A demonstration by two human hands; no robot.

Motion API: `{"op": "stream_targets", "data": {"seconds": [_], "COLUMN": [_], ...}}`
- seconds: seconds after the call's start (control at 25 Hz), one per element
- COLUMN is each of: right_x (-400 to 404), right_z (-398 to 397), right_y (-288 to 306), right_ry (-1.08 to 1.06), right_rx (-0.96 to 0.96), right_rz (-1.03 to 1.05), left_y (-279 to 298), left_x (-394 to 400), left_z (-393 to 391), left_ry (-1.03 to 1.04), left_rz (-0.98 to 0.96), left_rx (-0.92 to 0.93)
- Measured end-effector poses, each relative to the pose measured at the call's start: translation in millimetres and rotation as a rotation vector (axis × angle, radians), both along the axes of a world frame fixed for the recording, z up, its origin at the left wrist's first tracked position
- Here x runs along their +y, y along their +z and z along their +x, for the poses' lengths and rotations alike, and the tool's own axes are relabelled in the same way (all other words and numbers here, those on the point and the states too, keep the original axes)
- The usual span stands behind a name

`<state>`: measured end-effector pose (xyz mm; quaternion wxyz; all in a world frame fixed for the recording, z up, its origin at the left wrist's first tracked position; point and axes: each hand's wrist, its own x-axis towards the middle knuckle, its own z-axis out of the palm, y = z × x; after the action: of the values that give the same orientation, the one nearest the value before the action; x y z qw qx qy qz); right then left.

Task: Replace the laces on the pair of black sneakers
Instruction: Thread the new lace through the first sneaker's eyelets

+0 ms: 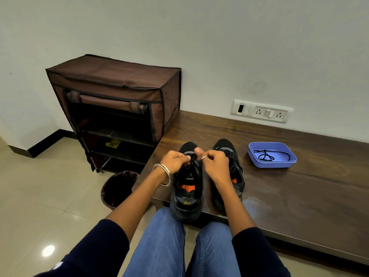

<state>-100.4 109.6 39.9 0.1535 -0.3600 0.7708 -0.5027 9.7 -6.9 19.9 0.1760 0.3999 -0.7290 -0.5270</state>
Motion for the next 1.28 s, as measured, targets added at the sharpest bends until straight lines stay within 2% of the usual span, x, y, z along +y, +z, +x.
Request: {"op": "stream_targets", "data": {"seconds": [0.08, 0.2, 0.24, 0.4, 0.48, 0.52, 0.56, 0.6, 0.72, 0.76, 0.8, 0.92, 1.12, 1.28], "right_x": [-2.8, -3.8, -2.7, 10.2, 17.7, 19.0, 22.6, 26.3, 29.1, 27.9, 25.1, 7.5, 10.6, 25.8], "right_z": [6.5, 16.1, 19.3, 16.7, 5.2, -2.2, -6.2, -9.0, -10.0, -6.2, -1.0, 13.4, 16.3, 1.3], "right_y": [-7.2, -16.4, -15.0, 14.9, 35.1, 42.8, 53.1, 59.8, 56.2, 52.2, 49.8, 29.0, 14.3, 22.9], "right_ry": [0.098, 0.062, 0.042, 0.039, -0.001, -0.075, -0.173, -0.275, -0.488, -0.447, -0.325, 0.072, 0.062, 0.091], "right_rx": [0.019, -0.055, -0.173, -0.887, -1.081, -1.119, -1.042, -0.840, 0.149, 0.358, 0.449, 0.418, 0.427, 0.406], "right_rz": [0.186, 0.150, 0.080, -0.259, -0.541, -0.656, -0.678, -0.566, 0.302, 0.412, 0.441, 0.529, 0.573, 0.581], "left_y": [2.2, 4.5, 3.6, -5.0, -6.9, -6.9, -5.9, -4.6, -1.3, 1.1, 3.1, 5.4, 8.5, 11.5], "left_x": [4.8, 6.9, 4.8, -0.7, 1.5, 2.7, 3.9, 5.4, 7.8, 8.6, 9.8, 10.9, 6.5, 4.1], "left_z": [-4.3, -2.6, -0.1, 4.2, 3.9, 4.0, 4.4, 4.6, 4.1, 3.6, 3.3, 3.4, 18.3, 24.3], "left_ry": [0.002, 0.023, 0.025, 0.108, 0.135, 0.145, 0.152, 0.155, 0.149, 0.147, 0.143, 0.111, -0.018, -0.125], "left_rz": [0.049, 0.071, 0.058, -0.009, -0.038, -0.059, -0.082, -0.102, -0.118, -0.114, -0.117, -0.155, -0.213, -0.518], "left_rx": [0.019, 0.041, 0.057, 0.076, 0.064, 0.059, 0.055, 0.049, 0.033, 0.031, 0.028, 0.004, -0.024, -0.208]}}
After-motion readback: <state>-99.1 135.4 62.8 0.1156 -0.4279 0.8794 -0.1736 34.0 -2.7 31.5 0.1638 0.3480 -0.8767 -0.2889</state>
